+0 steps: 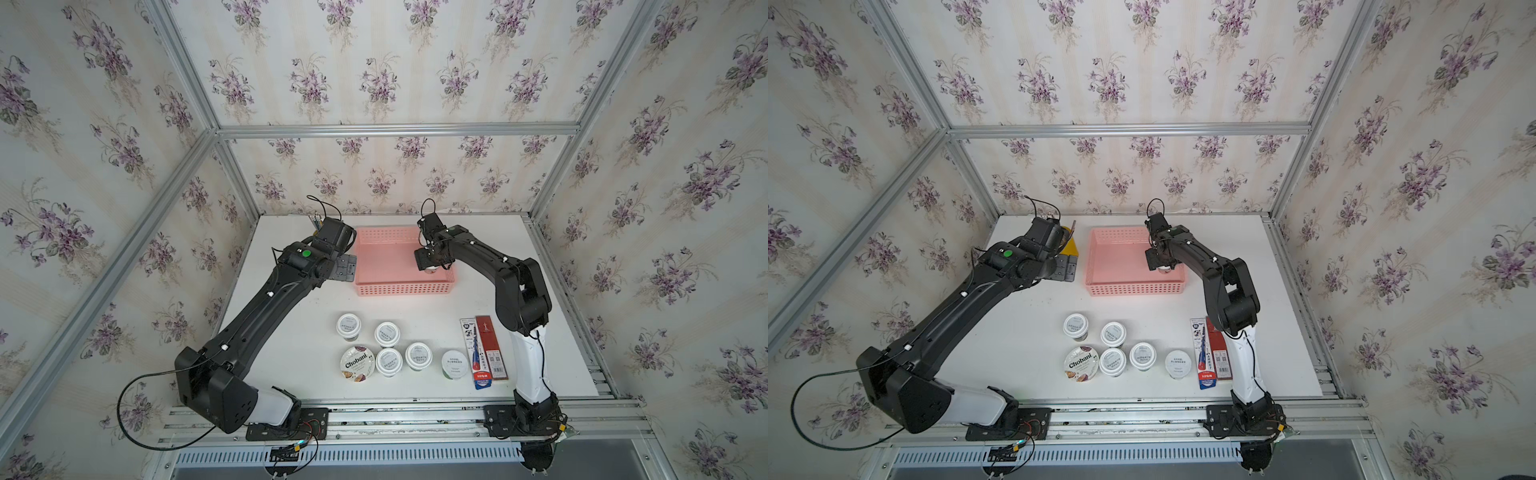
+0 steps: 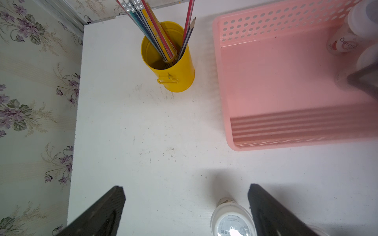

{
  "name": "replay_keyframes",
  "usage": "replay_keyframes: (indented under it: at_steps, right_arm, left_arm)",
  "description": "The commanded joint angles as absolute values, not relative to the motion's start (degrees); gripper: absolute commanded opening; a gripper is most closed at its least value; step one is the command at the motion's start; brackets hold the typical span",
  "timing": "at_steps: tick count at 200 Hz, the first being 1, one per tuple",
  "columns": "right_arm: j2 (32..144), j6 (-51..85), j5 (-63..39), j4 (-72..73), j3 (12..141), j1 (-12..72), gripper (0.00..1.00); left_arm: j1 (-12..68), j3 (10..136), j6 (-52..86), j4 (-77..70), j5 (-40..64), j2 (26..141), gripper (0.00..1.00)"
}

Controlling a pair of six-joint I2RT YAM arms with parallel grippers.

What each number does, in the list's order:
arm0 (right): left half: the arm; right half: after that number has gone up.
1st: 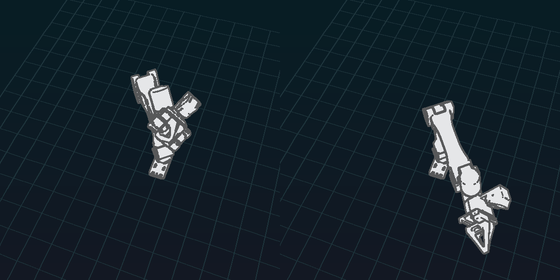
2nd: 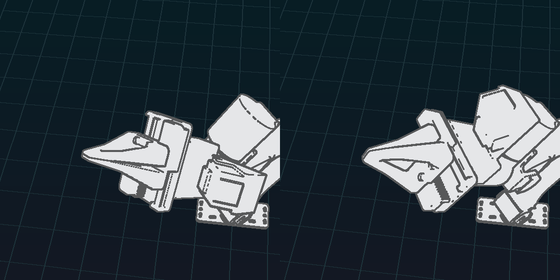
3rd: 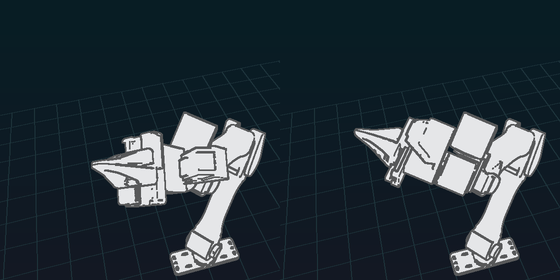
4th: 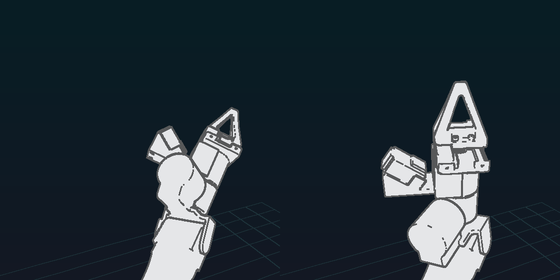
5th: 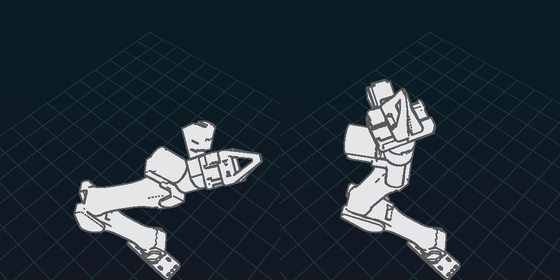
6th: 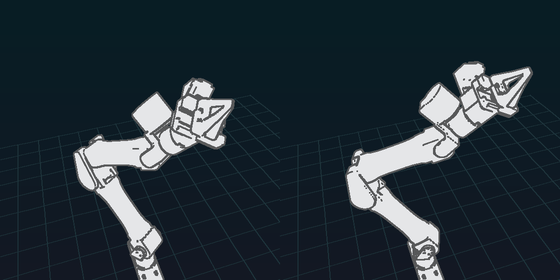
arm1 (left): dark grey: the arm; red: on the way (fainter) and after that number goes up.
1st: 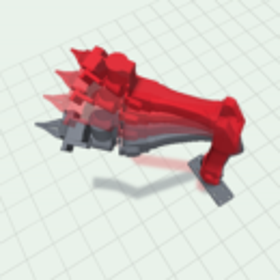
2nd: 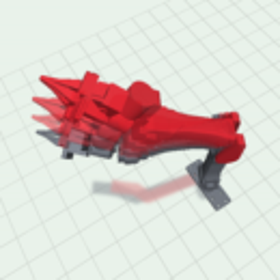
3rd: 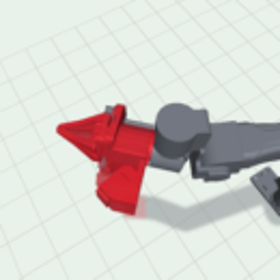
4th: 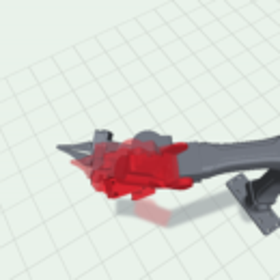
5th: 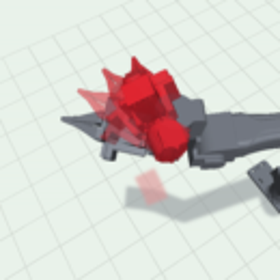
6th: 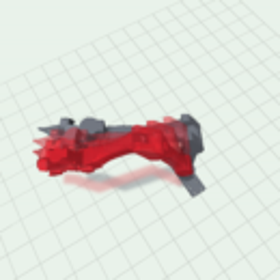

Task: Put the yogurt in the basket
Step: Place the yogurt in the basket.

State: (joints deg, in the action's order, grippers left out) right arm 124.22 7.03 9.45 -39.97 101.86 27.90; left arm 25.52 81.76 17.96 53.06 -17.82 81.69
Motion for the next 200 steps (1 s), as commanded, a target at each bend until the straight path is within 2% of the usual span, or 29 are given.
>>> replay_keyframes:
  at_steps: [1,90,200]
  right_arm:
    - [124.7,6.3,10.5,-40.5,102.3,27.8,0.78]
    - [125.2,6.1,10.3,-40.4,101.8,27.3,0.8]
    - [122.2,6.1,9.6,-40.9,102.2,27.3,0.91]
  left_arm:
    - [25.4,81.7,17.8,52.8,-18.0,81.5,0.99]
    - [25.4,81.6,17.8,52.9,-18.3,81.5,0.99]
    - [25.1,81.9,17.8,52.9,-18.2,81.5,0.99]
